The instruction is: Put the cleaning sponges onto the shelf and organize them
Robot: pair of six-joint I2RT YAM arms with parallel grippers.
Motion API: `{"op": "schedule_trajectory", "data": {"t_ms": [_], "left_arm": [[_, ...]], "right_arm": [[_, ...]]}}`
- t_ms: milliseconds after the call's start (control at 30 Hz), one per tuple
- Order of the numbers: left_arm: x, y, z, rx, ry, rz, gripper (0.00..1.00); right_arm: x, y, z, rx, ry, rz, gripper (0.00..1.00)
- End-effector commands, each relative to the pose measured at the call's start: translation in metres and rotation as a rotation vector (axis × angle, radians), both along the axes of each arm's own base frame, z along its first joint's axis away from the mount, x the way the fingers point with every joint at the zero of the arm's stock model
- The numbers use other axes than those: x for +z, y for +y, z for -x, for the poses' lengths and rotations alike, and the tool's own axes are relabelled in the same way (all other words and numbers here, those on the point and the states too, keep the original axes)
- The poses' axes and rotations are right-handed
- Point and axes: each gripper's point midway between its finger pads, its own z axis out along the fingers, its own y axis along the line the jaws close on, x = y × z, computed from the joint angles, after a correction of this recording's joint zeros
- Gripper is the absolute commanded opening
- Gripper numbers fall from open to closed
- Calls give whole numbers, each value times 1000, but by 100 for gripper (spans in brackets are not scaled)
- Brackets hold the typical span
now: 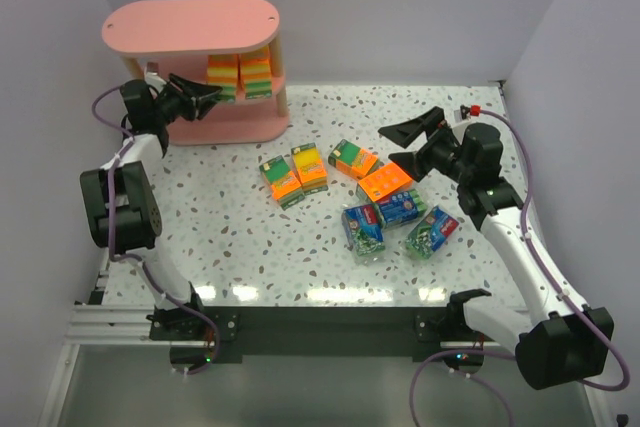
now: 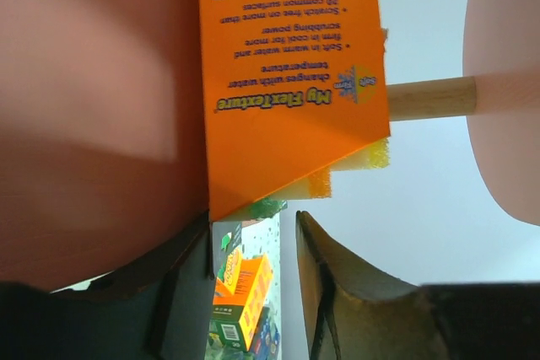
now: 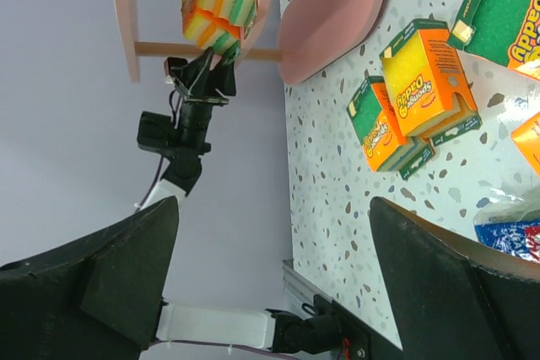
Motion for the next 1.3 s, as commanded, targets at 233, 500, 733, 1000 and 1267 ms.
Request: {"op": "schedule_trajectory", "data": {"t_ms": [233,500,733,1000,1267], "left_arm": [[21,1,6,12,-59,-26,100],[1,-7,37,7,-8,-14,100],[1,-7,52,23,-12,-26,100],[18,6,49,77,-35,-74,88],[-4,26,23,120,27,-72,86]], "right_arm": [[9,1,7,27,-39,-14,99],[2,0,8,26,-23,-5,99],[-3,0,10,28,-15,-3,99],[-4,0,11,33,-13,2,99],[-5,-1,10,30,-8,0,99]]}}
